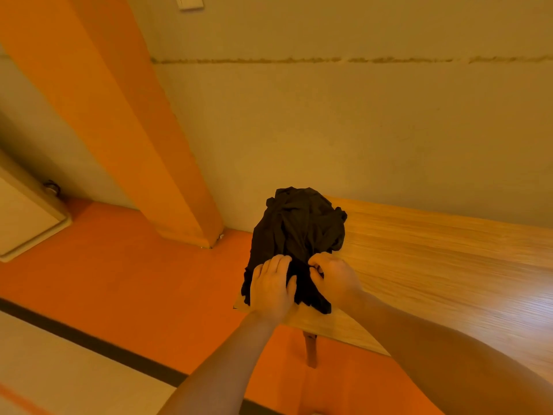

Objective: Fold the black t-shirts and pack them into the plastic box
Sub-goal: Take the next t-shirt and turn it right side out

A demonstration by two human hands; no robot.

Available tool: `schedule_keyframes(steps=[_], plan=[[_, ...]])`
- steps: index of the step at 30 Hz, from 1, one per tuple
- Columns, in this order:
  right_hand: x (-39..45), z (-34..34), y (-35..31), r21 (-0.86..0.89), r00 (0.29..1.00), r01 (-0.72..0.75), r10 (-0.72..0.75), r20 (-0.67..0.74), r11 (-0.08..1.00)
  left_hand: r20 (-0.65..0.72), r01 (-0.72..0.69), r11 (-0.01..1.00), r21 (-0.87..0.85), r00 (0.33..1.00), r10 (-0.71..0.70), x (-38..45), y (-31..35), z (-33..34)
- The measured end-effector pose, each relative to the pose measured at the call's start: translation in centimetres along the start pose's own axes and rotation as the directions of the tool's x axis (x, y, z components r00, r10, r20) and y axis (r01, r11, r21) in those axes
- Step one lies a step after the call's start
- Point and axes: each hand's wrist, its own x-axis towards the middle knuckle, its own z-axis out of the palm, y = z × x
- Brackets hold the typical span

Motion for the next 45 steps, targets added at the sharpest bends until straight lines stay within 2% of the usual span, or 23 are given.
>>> schedule_keyframes(steps=[3,6,8,11,13,16,20,25,28,30,32,35,40,45], plan=[[-1.0,-0.3,0.1,0.065,0.999,0.04,-0.042,0.03,0.997,0.082,-0.069,0.998,-0.006,0.994,0.069,1.5,0.8,-0.9],[-2.2,-0.7,0.4,0.136,0.997,0.068,-0.072,0.029,0.988,0.049,-0.172,0.983,0.06,0.984,0.169,2.7,1.5,-1.7],[-3.0,-1.1,0.6,0.21,0.999,0.035,-0.033,-0.013,0.977,0.003,-0.163,0.984,0.069,0.987,0.163,3.0,1.5,-2.0],[-3.8,-2.2,0.6,0.372,0.993,-0.074,0.103,-0.058,0.925,-0.061,-0.095,0.994,0.057,0.993,0.098,3.0,1.4,-2.3],[-4.2,-2.8,0.6,0.428,0.987,-0.085,0.134,-0.085,0.9,-0.106,-0.054,0.999,0.01,0.993,0.055,3.0,1.6,-2.7],[-4.3,-3.3,0.5,0.442,0.983,-0.076,0.141,-0.117,0.894,-0.117,-0.035,0.993,-0.112,0.993,0.022,3.1,2.8,-3.5],[-3.8,-3.6,0.5,0.43,0.976,-0.083,0.16,-0.145,0.899,-0.072,-0.11,0.97,-0.216,0.993,0.096,3.0,4.7,-4.2],[-2.9,-3.3,-0.1,0.324,0.985,-0.155,0.172,-0.025,0.933,-0.088,-0.151,0.915,-0.374,0.988,0.127,2.5,6.0,-4.3],[-2.8,-3.0,-0.3,0.363,0.981,-0.171,0.194,-0.026,0.916,-0.109,-0.148,0.895,-0.42,0.988,0.112,2.3,6.0,-4.7],[-2.8,-2.8,-0.9,0.418,0.982,-0.188,0.181,0.055,0.889,-0.12,-0.132,0.887,-0.442,0.989,0.087,2.5,5.7,-5.1],[-2.8,-2.4,-1.8,0.398,0.984,-0.175,0.15,0.093,0.901,-0.113,-0.124,0.875,-0.467,0.99,0.08,2.9,5.6,-5.5],[-2.1,-1.7,-2.6,0.348,0.984,-0.171,0.181,0.004,0.922,-0.102,-0.144,0.86,-0.49,0.989,0.108,3.2,5.6,-5.9],[-1.8,-3.1,-1.4,0.401,0.941,-0.224,0.304,-0.148,0.888,-0.103,-0.093,0.881,-0.464,0.993,0.051,3.5,3.5,-6.6],[-1.0,-5.5,-0.3,0.433,0.932,-0.175,0.29,-0.217,0.884,-0.1,-0.097,0.883,-0.459,0.993,0.057,3.8,2.3,-7.7]])
